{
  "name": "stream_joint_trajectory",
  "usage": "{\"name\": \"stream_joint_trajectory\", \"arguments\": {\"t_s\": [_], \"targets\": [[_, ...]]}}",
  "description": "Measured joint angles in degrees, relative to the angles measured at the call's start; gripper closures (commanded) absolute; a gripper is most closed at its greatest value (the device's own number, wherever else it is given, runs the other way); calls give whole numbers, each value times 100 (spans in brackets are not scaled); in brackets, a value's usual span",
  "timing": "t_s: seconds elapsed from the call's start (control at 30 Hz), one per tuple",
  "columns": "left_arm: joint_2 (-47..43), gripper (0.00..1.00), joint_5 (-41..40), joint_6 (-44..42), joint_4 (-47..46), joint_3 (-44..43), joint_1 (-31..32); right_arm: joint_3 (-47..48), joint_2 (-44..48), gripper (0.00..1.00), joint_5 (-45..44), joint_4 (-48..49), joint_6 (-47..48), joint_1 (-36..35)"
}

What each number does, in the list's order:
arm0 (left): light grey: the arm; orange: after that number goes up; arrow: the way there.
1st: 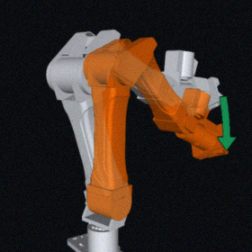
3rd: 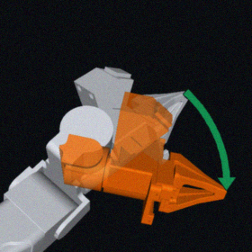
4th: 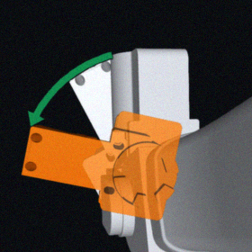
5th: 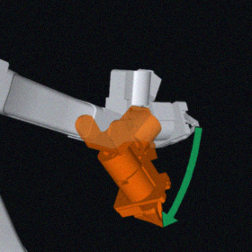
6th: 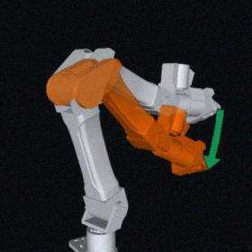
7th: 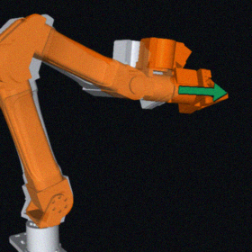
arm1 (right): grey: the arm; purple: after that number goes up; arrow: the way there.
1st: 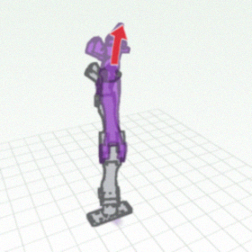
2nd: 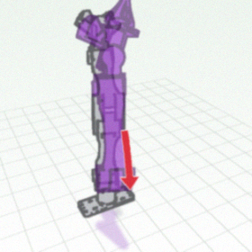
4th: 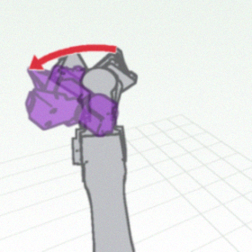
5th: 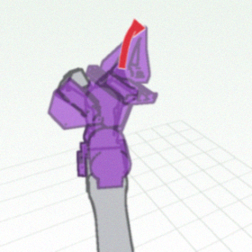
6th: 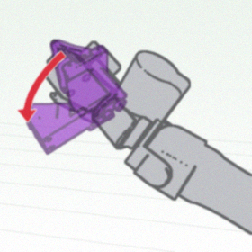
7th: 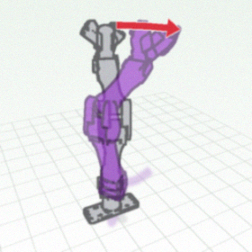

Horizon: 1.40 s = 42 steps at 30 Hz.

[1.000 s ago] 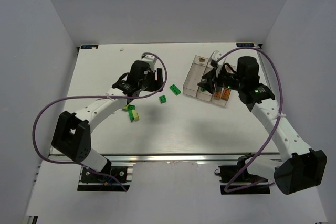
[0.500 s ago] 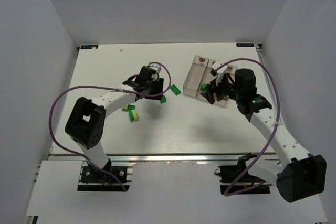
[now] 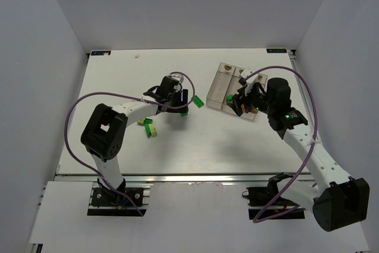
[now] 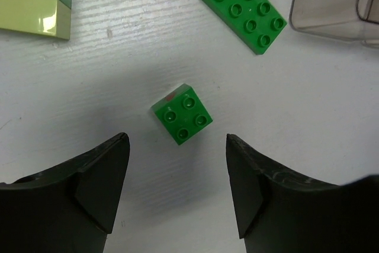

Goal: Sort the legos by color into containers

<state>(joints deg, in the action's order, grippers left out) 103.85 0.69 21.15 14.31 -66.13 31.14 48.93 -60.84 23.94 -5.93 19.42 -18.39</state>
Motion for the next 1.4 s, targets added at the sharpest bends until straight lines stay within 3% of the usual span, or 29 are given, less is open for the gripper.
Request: {"name": "stream_joint_trajectory", "arguments": {"t_s": [0.53,1.4], "targets": [[522,26,-398,164,-348,-164,103,-9,157,26,17,15,7,0],[938,32,-1523,-164,321,-715,549,-9,157,26,20,13,22,0]]}}
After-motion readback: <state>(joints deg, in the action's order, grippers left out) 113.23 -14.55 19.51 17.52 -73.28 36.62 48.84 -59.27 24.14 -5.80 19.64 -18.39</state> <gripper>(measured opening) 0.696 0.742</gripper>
